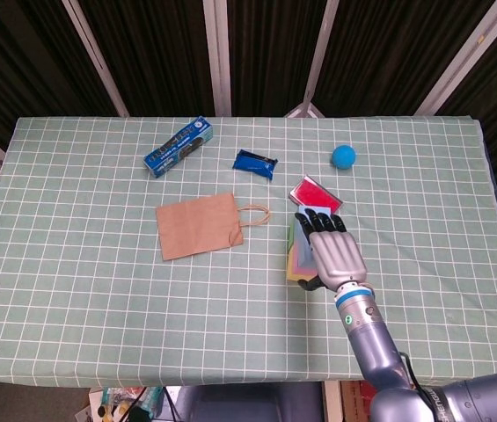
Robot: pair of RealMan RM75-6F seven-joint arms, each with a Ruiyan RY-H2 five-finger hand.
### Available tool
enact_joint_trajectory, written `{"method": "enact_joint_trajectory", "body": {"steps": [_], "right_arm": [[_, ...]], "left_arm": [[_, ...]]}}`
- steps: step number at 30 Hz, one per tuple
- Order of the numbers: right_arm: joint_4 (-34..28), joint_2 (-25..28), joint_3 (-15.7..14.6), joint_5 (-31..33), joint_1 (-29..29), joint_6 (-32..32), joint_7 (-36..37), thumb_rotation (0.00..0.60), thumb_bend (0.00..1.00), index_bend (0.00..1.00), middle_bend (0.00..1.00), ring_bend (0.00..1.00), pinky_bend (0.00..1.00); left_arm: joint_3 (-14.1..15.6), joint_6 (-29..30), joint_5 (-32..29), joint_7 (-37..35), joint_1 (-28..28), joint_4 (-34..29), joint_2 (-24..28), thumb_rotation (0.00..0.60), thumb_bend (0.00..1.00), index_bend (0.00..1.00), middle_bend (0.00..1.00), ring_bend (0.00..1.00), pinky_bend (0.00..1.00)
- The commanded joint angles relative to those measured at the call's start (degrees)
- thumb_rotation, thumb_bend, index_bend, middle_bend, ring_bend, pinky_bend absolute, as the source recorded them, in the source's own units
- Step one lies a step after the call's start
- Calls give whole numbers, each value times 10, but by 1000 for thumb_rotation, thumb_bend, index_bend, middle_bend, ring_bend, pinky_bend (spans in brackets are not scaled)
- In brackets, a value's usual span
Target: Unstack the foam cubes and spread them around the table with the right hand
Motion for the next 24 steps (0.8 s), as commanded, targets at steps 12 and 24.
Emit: {"method": "enact_joint_trajectory", "body": {"steps": [12, 24], "right_arm": [[0, -44, 10, 31, 34, 74, -38, 600, 170, 59, 267, 96, 0], [24, -61, -10, -7, 40, 119, -69, 600, 170, 178, 425, 424, 14]], "left_arm": [[-2, 2, -2, 6, 1, -4, -3, 600, 305, 120, 0, 0, 18], [-3, 3, -2, 3, 1, -5, -5, 600, 305, 130, 0, 0, 18]]}}
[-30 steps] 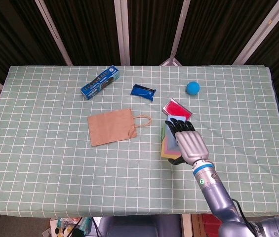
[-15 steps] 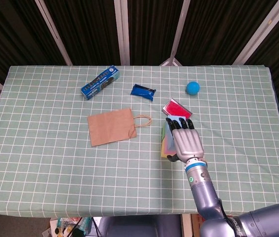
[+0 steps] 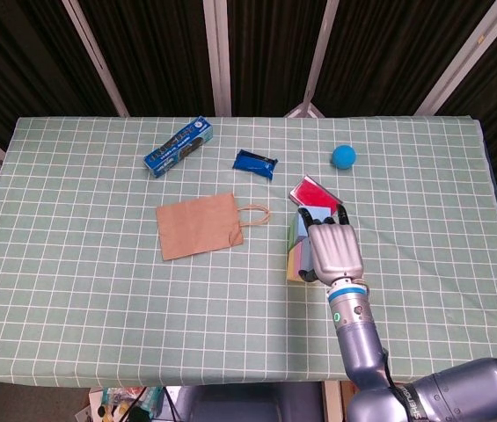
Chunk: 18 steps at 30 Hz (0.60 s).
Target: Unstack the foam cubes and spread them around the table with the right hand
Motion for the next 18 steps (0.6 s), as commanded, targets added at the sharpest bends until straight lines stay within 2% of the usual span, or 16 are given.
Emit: {"method": "enact_joint_trajectory", "body": {"steps": [1, 4, 12, 18], "right_arm": [[3, 2, -9, -19, -5, 4, -2, 600, 170, 181, 426, 443, 29], [0, 10, -12, -40, -12, 2, 2, 600, 170, 182, 426, 471, 61], [-21, 54, -6, -106, -33, 23, 7, 600, 170, 182, 426, 472, 61], [-21, 103, -26, -138, -74, 16, 26, 600, 170, 182, 426, 472, 60]], "left_arm": [[0, -1, -1, 2, 0, -1, -1, 600, 305, 130, 0, 0, 18], [0, -2, 1, 6, -1, -2, -2, 600, 305, 130, 0, 0, 18], [5, 1, 11, 6, 1, -2, -2, 600, 305, 131, 0, 0, 18], [2, 1, 4, 0, 1, -2, 0, 600, 305, 131, 0, 0, 17]]}}
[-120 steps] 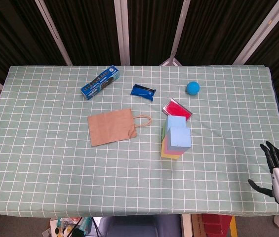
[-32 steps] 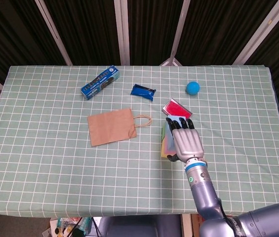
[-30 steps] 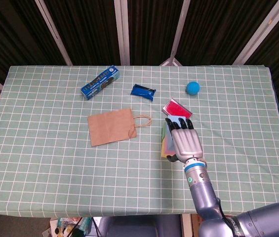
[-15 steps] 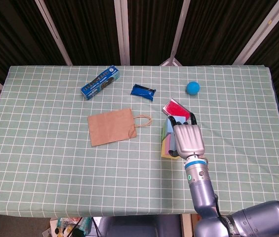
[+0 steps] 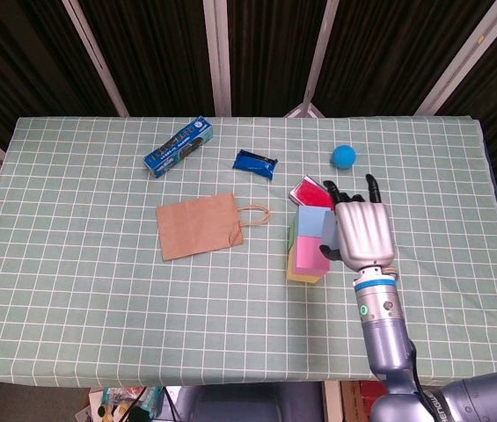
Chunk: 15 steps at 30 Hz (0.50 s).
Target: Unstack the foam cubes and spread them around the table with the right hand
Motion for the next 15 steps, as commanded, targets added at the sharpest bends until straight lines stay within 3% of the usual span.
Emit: {"method": "enact_joint_trajectory", "body": {"steps": [1, 10, 15], "right_arm": [[-1, 35, -16, -24, -32, -10, 23, 600, 170, 182, 426, 472, 61], [0, 142, -45, -34, -120, -85, 109, 600, 169, 182, 426, 472, 61], [36, 167, -69, -53, -162, -163, 175, 600, 170, 182, 426, 472, 61]], "left_arm": [[0, 2, 1, 0, 1, 0, 0, 600, 305, 131, 0, 0, 17], [3, 6, 11, 11, 3, 0, -5, 600, 305, 131, 0, 0, 17], [2, -6, 3, 9, -2, -2, -3, 600, 305, 113, 0, 0, 18]]}}
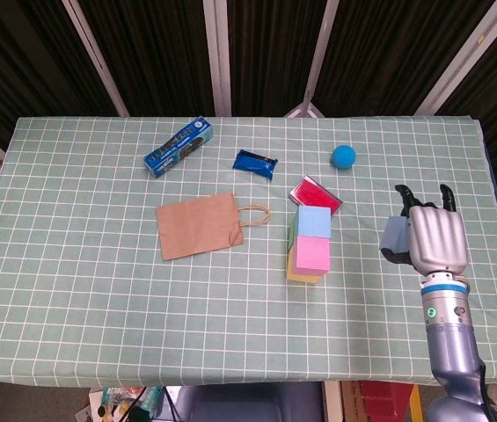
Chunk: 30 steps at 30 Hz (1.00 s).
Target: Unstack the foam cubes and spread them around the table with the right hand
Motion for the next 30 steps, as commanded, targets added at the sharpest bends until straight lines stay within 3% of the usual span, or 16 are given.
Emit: {"method": "enact_joint_trajectory", "body": {"steps": [1, 9, 15, 25, 30], "right_arm": [[41, 18, -26, -17, -38, -71, 56, 600, 170, 181, 426, 472, 61], [160, -34, -45, -29, -59, -145, 105, 600, 170, 181, 426, 467, 41], [206, -64, -54, -23, -63, -176, 108, 600, 169, 136, 381, 390, 0], [217, -95, -64, -48, -66, -198, 103, 600, 170, 22, 170, 193, 0], [189, -60, -60, -31, -53, -219, 83, 600, 170, 0, 125, 139, 0]], "left_arm": [[-2, -5, -7, -2, -2, -2, 1, 600, 305, 109, 0, 0, 18], [-2, -3, -5, 3, -2, -3, 1, 600, 305, 108, 0, 0, 18], [-2, 1, -5, -2, -1, -2, 1, 600, 305, 107, 0, 0, 18], [-3, 5, -4, -13, 1, 2, 4, 600, 321, 123, 0, 0, 18], [-6, 24, 10, -25, 3, 14, 0, 600, 327, 138, 0, 0, 18]]}}
